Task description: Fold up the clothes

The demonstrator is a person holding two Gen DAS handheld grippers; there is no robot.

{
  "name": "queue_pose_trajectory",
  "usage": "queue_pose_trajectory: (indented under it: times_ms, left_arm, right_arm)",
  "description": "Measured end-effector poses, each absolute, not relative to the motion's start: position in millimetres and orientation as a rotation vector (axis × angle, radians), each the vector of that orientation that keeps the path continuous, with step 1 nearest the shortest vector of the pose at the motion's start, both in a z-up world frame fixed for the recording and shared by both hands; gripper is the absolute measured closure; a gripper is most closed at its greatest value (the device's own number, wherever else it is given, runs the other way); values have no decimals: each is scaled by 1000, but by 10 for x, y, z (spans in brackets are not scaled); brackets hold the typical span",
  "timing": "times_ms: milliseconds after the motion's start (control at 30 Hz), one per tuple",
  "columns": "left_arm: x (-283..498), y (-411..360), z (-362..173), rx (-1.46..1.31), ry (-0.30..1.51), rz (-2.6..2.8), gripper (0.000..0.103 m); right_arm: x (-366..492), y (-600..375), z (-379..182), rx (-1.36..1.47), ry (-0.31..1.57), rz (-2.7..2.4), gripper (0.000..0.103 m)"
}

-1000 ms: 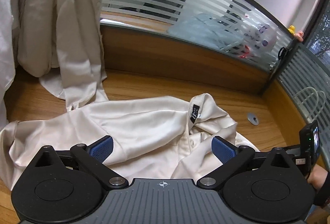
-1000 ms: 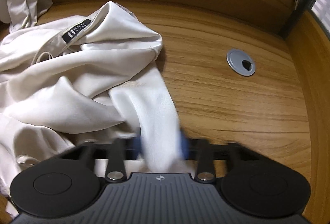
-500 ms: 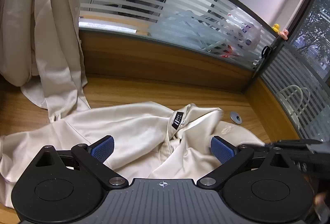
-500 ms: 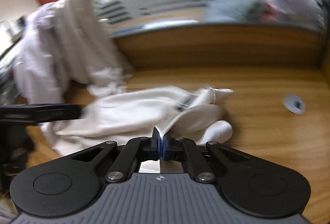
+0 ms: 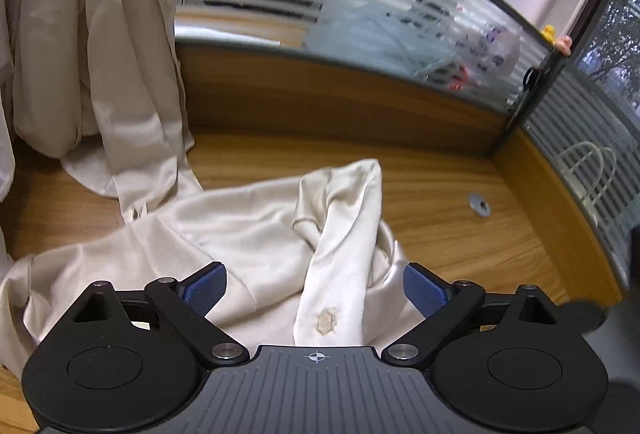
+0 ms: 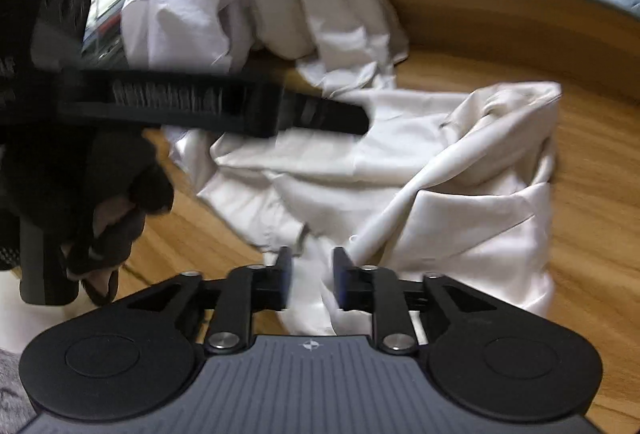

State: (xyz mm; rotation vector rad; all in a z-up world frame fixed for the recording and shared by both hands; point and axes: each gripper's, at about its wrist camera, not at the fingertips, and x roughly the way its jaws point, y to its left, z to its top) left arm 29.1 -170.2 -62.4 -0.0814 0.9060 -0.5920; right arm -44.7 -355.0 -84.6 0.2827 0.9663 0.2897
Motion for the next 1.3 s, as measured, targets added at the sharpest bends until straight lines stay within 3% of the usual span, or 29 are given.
queue_pose_trajectory:
  times_ms: [133,467,567,633,700,800,1067,1300]
  left_arm:
    - [321,-1839,-754,-76,933,-605,11]
    - [648,-2486,-1133,21,982,-610,24]
    - [765,-2677,-1258,84,1003,-608,37]
    - [837,-2764,-1344,108,1025,-600,53]
    - [897,-2766,-1374,107,1056,-579,90]
    - [912,-2574,-1247,27,1028,-566,99]
    - [756,-1489,-761,-251,959,-449,99]
    - [306,-673,-955,-321,1054,-291,99]
  right_arm:
    - [-582,-3806,-796,282,959,204,57]
    - [-874,-4543,-923,366,989,-27,53]
    - [-891,-4688,-945,373,995,-72,53]
    - [-879,-4744,-937,366,994,-91,53]
    - [-864,-4796,-926,357,993,-109,53]
    - [-826,-4827,-888,353,986,-117,53]
    - [-646,-4605,-798,273,984,-54,53]
    - [-561,-4322,-762,238,984,11,53]
